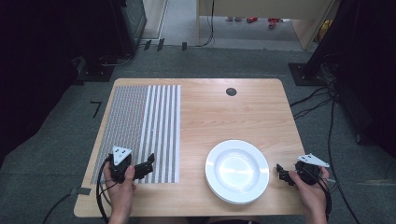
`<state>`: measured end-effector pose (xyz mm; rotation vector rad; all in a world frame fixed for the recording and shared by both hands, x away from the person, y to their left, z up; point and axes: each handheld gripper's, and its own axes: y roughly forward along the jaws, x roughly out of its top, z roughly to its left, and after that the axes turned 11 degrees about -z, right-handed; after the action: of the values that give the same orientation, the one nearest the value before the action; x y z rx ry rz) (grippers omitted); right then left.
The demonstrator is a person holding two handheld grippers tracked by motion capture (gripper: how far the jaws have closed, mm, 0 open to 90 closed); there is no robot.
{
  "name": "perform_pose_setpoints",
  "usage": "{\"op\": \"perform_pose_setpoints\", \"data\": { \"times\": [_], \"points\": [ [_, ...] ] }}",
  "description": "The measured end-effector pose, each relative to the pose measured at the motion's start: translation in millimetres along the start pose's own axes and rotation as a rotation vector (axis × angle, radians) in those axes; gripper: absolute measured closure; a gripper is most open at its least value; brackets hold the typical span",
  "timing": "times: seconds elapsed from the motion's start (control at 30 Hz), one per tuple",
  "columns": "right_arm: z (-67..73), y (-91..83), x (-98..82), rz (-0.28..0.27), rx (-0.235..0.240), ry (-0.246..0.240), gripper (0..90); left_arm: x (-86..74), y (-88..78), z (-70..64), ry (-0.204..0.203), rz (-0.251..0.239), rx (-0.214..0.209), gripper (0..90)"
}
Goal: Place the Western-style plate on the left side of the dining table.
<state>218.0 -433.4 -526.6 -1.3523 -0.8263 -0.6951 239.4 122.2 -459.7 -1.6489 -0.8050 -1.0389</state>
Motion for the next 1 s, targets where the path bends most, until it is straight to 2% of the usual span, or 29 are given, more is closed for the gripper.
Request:
{"op": "perform_pose_setpoints", "data": {
  "times": [0.6, 0.7, 1.0],
  "points": [
    [0.3, 0.0, -0.1, 0.002, 0.001, -0.002, 2.8, 11.9, 16.2, -36.8, 0.01, -0.017, -0.079, 8.9],
    [0.4, -0.1, -0.2, 0.002, 0.002, -0.002, 2.7, 12.8, 19.3, -46.8, 0.021, -0.017, -0.102, 8.9],
    [0.4, -0.1, -0.2, 0.002, 0.002, -0.002, 2.7, 9.8, 22.8, -63.6, 0.028, -0.006, -0.162, 8.9]
  ]
}}
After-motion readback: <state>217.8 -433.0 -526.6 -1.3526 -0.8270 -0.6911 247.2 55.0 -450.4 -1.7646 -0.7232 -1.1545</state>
